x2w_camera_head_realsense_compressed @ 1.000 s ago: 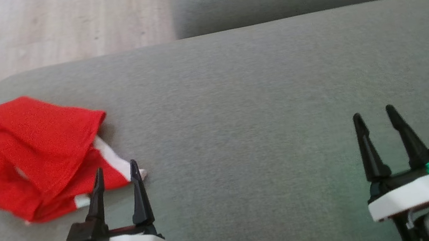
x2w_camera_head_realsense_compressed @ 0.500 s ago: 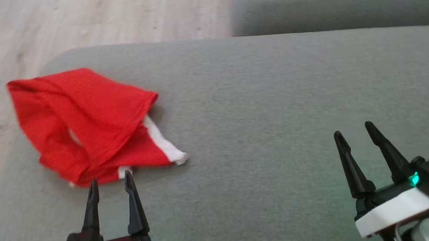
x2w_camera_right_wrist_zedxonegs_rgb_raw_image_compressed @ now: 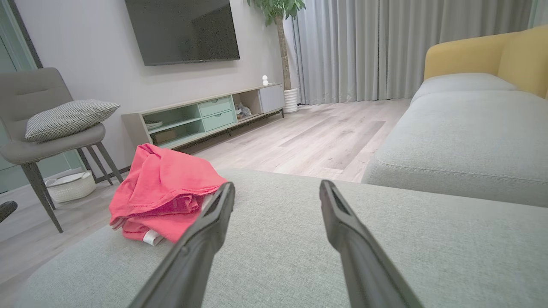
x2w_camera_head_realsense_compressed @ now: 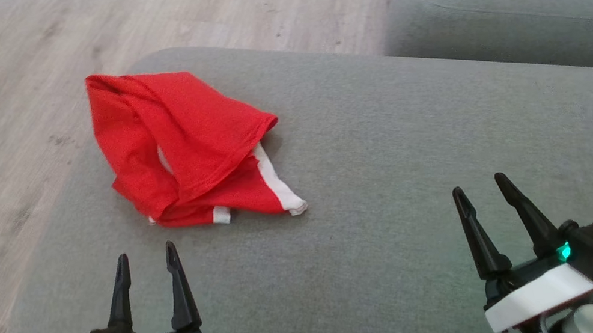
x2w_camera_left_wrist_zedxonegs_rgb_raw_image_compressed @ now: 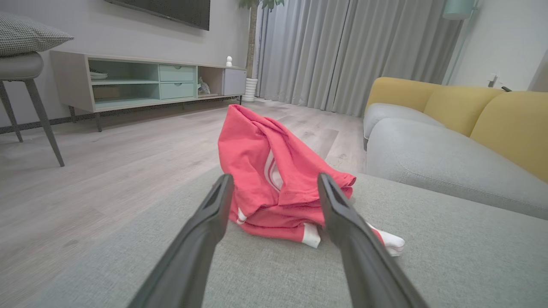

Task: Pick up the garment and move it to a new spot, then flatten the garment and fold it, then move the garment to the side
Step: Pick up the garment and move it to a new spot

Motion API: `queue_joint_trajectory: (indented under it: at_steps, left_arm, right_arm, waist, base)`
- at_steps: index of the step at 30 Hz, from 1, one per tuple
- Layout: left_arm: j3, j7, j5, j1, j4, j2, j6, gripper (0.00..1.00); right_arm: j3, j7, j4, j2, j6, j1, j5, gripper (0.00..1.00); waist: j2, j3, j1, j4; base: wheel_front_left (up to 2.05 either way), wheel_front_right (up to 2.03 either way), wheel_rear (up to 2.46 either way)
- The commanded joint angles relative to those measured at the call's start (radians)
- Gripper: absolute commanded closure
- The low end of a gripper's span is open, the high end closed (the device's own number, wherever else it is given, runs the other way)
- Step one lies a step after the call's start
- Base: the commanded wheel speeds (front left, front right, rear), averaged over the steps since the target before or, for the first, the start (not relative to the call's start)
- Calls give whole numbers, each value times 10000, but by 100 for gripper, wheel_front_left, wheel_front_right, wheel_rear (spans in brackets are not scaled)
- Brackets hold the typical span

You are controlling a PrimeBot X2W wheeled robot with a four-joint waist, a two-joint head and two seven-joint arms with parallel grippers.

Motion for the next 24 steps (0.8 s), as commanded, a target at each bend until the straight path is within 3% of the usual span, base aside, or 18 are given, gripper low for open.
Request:
queue_joint_trajectory:
  at_steps: [1, 8, 15, 20, 24]
  left_arm:
    - [272, -95, 50, -248, -386, 1, 46, 0]
    - [263, -95, 168, -283, -387, 1, -13, 0]
    - [253, -95, 585, -724, -95, 67, -301, 0]
    - [109, -45, 904, -2542, 937, 481, -691, 0]
    - [-17, 802, 870, -4216, 1772, 887, -1182, 0]
  right_arm:
    - [233, -111, -359, -87, -7, -134, 31, 0]
    - [343, -111, -305, -87, -7, -202, 28, 0]
    - [364, -111, -335, -87, -7, -363, 5, 0]
    - [233, -111, -451, -87, -7, -657, -226, 0]
    - [204, -111, -544, -87, -7, -969, -443, 0]
  waist:
    - [-1, 5, 1, 183]
    - [-1, 49, 1, 337]
    - [-1, 323, 1, -6]
    - [-1, 1061, 1, -425]
    - [-1, 1825, 1, -760]
  base:
    - [0, 0, 0]
    - [0, 0, 0]
    - [0, 0, 0]
    - [0, 0, 0]
    - [0, 0, 0]
